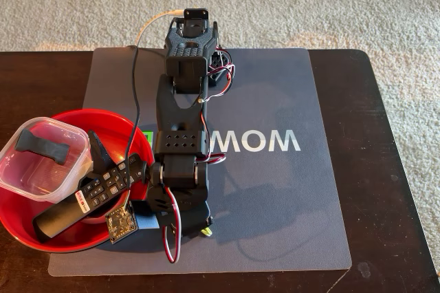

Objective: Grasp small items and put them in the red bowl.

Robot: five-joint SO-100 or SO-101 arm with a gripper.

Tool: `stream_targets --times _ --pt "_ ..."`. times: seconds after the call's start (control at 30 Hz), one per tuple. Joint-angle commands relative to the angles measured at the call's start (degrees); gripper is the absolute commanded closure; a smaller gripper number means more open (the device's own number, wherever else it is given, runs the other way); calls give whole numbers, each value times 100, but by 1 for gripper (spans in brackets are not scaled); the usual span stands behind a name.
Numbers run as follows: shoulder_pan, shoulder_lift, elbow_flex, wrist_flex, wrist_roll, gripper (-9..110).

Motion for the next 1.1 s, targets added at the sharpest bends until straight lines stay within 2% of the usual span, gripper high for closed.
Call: stream_targets --times 0.0,0.3,0.6,0.73,0.87,1.07 --pt "-158 18 -264 18 123 101" --pt "-501 360 -1107 211 562 101" --pt "-492 1740 -1257 220 800 101" --pt "202 2654 -1046 281 729 101" --pt "1468 3129 -1037 281 677 101" --pt "3331 2725 -721 281 1213 101"
